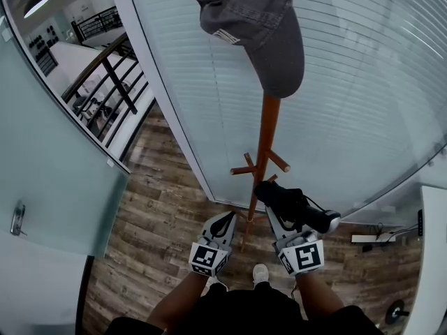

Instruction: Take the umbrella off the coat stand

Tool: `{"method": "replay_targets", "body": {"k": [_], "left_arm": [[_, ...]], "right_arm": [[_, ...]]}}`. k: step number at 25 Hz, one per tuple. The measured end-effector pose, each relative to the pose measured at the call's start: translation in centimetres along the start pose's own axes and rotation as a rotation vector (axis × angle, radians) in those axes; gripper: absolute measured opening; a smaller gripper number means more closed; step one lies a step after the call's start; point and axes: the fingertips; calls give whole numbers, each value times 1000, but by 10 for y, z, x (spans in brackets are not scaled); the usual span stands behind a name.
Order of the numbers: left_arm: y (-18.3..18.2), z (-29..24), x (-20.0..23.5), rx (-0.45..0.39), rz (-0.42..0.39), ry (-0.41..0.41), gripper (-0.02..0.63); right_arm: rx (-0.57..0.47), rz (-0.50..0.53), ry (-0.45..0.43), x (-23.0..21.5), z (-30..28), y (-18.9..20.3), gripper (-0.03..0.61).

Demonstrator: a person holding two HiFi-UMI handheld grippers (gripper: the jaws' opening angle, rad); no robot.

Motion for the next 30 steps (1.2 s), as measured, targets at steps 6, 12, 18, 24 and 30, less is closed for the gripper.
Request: {"method": "replay_targets", "body": {"k": [6,12,18,24,30], "left_arm": [[-26,5,-9,-51,9,12,14],[-38,6,-12,-84,-22,21,14],[-55,5,-16,-126,-46,30,14],[-59,1,-20,-121,-52,42,14],[-60,-4,-23,-121,-78,47,14]], "right_arm": [[-7,15,-20,5,8,-11,239],[-45,14,-5,4,26,-19,238],[9,-5,49,-4,45,-5,238],[85,16,142,-18,64,7,238],[114,24,183,-23,78,10,238]]}}
Point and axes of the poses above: the fingertips, and each gripper's own axes: z backward along the fingers, x to its left, y out of its underside, and after that the axes turned 15 degrees about -y, right-handed
